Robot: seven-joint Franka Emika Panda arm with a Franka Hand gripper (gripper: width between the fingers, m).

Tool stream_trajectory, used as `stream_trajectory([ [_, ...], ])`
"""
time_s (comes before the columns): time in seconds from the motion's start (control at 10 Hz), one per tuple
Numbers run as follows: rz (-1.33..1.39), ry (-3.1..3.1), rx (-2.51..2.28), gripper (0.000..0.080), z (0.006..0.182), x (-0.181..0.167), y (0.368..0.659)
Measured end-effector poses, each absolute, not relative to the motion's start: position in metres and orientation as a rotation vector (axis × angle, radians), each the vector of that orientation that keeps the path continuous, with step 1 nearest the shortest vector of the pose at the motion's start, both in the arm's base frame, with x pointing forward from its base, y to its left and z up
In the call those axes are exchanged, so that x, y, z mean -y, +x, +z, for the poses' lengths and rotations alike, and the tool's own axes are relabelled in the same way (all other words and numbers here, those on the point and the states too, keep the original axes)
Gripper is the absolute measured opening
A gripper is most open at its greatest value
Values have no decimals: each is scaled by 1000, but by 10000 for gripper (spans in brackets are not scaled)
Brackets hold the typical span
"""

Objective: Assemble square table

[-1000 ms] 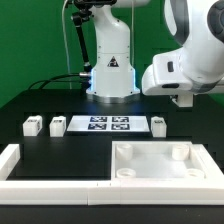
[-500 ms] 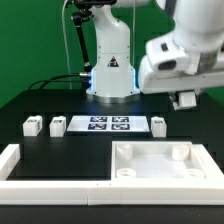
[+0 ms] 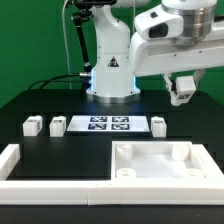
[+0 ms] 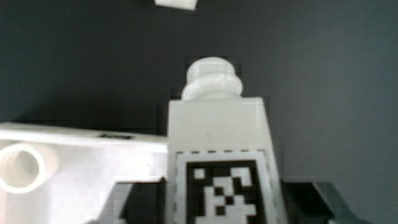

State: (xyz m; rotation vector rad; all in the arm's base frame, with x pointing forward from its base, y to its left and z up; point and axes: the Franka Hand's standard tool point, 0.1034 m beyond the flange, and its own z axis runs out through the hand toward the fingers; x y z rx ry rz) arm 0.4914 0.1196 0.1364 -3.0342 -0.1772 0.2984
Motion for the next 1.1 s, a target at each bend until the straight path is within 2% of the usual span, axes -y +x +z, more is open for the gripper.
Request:
stream_trajectory([
  [0.1, 210, -3040, 178, 290, 134, -118, 497],
  [0.2, 68, -3039, 195, 290, 129, -115, 515],
  [0.3, 5, -3037, 197, 290, 134, -112, 533],
  [0.5, -194, -3034, 221, 290, 156, -109, 584],
  [1.1, -833, -2928, 175, 290, 151, -103, 588],
])
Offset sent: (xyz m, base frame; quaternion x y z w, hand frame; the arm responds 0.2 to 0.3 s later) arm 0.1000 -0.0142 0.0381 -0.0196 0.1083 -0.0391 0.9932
